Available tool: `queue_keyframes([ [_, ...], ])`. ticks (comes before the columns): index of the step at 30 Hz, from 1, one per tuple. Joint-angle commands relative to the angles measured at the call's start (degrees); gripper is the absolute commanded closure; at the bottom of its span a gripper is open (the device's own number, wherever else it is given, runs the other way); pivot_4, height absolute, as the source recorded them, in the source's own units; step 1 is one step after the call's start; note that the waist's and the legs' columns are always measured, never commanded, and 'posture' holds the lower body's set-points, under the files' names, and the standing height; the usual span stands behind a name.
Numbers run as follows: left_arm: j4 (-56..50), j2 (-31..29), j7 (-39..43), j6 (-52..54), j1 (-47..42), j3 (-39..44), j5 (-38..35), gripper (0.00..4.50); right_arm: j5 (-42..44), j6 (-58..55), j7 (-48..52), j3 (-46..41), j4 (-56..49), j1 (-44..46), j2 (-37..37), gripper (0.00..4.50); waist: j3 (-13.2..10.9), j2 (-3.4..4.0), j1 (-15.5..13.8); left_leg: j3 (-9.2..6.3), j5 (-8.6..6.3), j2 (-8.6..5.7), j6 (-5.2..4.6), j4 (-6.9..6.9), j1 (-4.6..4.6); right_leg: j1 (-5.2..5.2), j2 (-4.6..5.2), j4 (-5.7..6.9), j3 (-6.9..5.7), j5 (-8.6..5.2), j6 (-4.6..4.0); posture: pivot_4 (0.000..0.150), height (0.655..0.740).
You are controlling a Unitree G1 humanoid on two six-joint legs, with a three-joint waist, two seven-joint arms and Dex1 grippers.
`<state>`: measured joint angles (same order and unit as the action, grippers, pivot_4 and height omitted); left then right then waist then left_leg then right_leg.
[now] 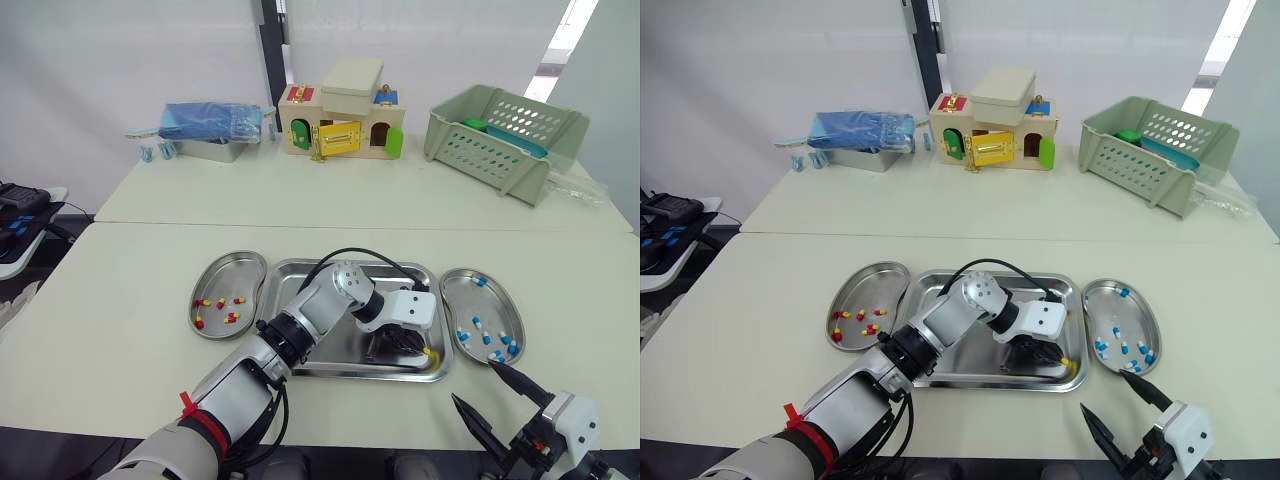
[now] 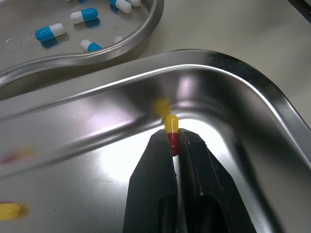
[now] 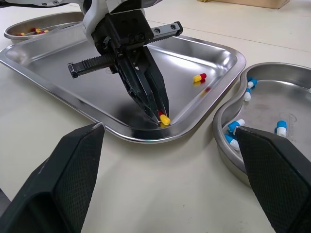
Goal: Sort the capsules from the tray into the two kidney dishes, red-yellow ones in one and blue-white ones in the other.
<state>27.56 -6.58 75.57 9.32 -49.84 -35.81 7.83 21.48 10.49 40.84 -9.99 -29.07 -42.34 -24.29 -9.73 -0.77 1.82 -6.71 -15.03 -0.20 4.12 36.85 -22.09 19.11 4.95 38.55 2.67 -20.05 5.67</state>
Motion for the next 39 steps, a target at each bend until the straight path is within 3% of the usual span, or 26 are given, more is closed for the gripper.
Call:
queue_keyframes([
  [1, -4.6, -1.4, 1.9, 2.0, -0.2, 1.6, -2.0, 4.48, 0.2, 1.6, 0.5, -0.6, -2.2, -1.1, -0.2, 0.00, 0.0, 0.00, 0.0, 0.00, 0.00, 0.00, 0.00, 0.00, 0.00, 0.01, 0.00, 0.00, 0.00, 0.00, 0.00, 0.150, 0.7400],
  [9, -23.6, -14.8, 4.9, 16.6, 3.8, 10.7, -10.1, 4.48, -0.1, 2.3, 4.1, 0.4, -2.9, -1.2, -2.9, 0.00, 0.0, 0.08, 0.3, -0.01, 0.00, 0.02, 0.00, -0.01, 0.01, 0.03, 0.00, 0.07, 0.01, -0.02, -0.04, 0.150, 0.7400],
  [21, -35.7, -31.5, -5.2, 30.8, 13.0, 23.2, -13.2, 4.48, 3.4, -0.1, 13.8, 5.5, -0.4, 9.9, -10.3, 0.00, 0.0, 0.05, 0.2, -0.18, 0.00, 0.01, 0.01, 0.02, 0.01, 0.02, -0.02, 0.13, -0.11, -0.04, -0.07, 0.150, 0.7400],
  [32, -36.3, -45.4, -12.7, 34.0, 25.1, 35.5, -14.7, 4.48, 5.9, -0.7, 19.2, 7.3, 4.8, 16.9, -11.5, 0.00, 0.0, 0.04, 0.1, -0.22, 0.00, 0.01, 0.00, 0.02, 0.01, 0.04, -0.01, 0.16, -0.14, -0.06, -0.11, 0.150, 0.7400],
  [39, -32.6, -48.0, -15.7, 32.7, 27.2, 37.6, -15.0, 4.48, 6.3, -0.8, 19.8, 7.6, 6.2, 18.6, -10.6, 0.00, 0.0, 0.04, 0.1, -0.22, 0.00, 0.01, 0.00, 0.02, 0.01, 0.04, -0.01, 0.19, -0.15, -0.07, -0.11, 0.150, 0.7400],
])
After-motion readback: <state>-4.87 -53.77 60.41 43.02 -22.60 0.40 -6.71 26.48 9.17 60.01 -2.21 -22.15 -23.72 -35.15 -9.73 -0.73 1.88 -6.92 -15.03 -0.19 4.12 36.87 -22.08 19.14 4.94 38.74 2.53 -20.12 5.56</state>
